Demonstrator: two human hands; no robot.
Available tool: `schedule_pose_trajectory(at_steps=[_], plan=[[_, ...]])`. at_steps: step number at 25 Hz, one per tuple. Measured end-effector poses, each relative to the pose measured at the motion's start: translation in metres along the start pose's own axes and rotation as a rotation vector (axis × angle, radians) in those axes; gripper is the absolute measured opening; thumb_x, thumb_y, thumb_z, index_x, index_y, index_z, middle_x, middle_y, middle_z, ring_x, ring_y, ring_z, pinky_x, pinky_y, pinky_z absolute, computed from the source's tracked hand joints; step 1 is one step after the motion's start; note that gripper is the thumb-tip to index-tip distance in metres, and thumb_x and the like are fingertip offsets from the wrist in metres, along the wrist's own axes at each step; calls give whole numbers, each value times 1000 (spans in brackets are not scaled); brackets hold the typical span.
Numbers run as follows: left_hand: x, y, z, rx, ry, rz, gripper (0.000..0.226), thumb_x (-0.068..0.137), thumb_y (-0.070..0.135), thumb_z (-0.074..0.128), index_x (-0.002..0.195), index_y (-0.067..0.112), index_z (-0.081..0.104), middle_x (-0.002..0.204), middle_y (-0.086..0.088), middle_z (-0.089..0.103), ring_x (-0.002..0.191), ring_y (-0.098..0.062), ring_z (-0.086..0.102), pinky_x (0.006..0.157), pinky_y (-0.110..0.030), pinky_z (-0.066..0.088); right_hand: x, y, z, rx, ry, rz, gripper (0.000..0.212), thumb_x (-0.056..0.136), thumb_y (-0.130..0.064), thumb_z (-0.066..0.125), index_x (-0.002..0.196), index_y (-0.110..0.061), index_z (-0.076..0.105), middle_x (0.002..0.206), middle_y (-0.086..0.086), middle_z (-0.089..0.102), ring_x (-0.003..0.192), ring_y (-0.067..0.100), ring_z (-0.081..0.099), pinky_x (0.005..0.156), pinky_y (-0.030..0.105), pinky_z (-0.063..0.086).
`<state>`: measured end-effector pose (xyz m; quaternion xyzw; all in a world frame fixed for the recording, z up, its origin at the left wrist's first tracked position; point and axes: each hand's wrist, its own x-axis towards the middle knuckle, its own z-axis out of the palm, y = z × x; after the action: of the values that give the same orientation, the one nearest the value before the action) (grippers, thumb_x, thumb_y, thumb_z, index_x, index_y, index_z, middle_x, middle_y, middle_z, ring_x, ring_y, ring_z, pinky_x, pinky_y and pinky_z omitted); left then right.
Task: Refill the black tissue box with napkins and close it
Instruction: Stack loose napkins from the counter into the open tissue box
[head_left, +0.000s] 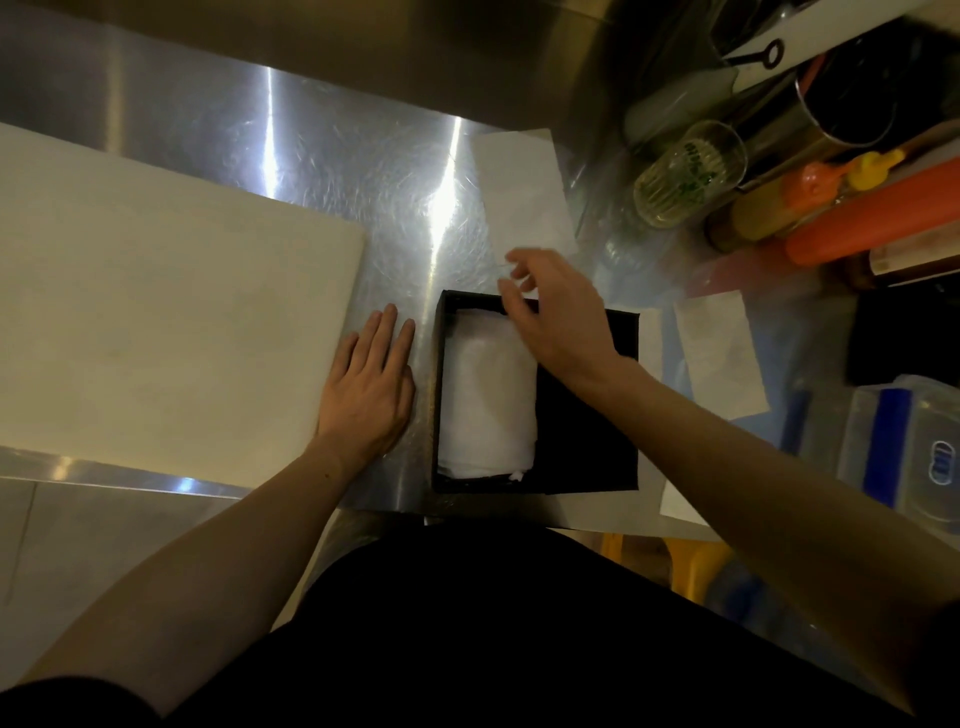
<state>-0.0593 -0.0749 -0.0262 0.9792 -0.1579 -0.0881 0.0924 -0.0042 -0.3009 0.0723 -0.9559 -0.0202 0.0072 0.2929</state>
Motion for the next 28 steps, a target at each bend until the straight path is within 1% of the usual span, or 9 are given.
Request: schedule_pose_trajectory(at_steps=[2,4,7,9,11,16,22,26,28], plan=[[0,1,-1,-6,13,1,57,97,26,37,151,12,26,161,-12,17,149,-25,16,119,-42,17,27,12,5,107,96,142,31,95,-32,56,120,-13,59,104,2,64,85,10,61,77,26,52],[0,3,-1,-19,14,-6,57,97,25,38,151,12,27,161,-11,18,148,-25,17,119,-42,18,54,25,13,148,164,279,32,95,-34,57,119,-14,60,105,4,64,85,11,62,80,28,55],[1,3,0,-24,14,-4,57,96,25,39,151,13,29,161,-11,19,148,-25,18,119,-42,18,86,41,22,63,167,417,35,95,-39,55,122,-17,59,114,4,62,97,14,61,90,29,52],[1,2,0,-38,18,-5,58,95,25,41,150,13,30,160,-11,20,148,-25,19,119,-42,18,101,50,26,7,138,468,35,95,-40,54,123,-19,57,120,4,60,104,16,59,90,24,44],[1,3,0,-55,29,-9,59,93,25,43,150,13,31,160,-11,22,147,-25,21,119,-41,19,109,56,29,-32,109,469,34,95,-38,54,123,-19,57,121,4,59,106,17,58,86,23,40],[3,4,1,-60,32,-14,60,91,24,45,149,13,33,159,-11,24,147,-25,23,119,-41,18,120,60,40,-83,86,454,32,95,-35,55,120,-16,60,120,7,58,103,20,59,83,25,42],[4,3,2,-45,40,-15,60,91,24,45,149,13,34,159,-11,24,147,-25,23,119,-42,20,125,58,46,-116,129,444,27,97,-33,53,115,-15,62,117,8,56,99,19,57,78,24,39],[5,3,2,-48,53,-13,60,89,23,47,148,12,37,158,-12,27,145,-26,26,118,-43,21,127,58,49,-133,153,458,18,98,-28,51,99,-16,63,105,5,59,87,15,55,70,24,37],[5,2,2,-50,59,-12,59,89,23,47,147,11,38,157,-13,28,145,-26,27,118,-43,21,128,59,49,-107,148,467,16,97,-28,53,96,-16,64,101,4,62,83,13,54,69,24,38]])
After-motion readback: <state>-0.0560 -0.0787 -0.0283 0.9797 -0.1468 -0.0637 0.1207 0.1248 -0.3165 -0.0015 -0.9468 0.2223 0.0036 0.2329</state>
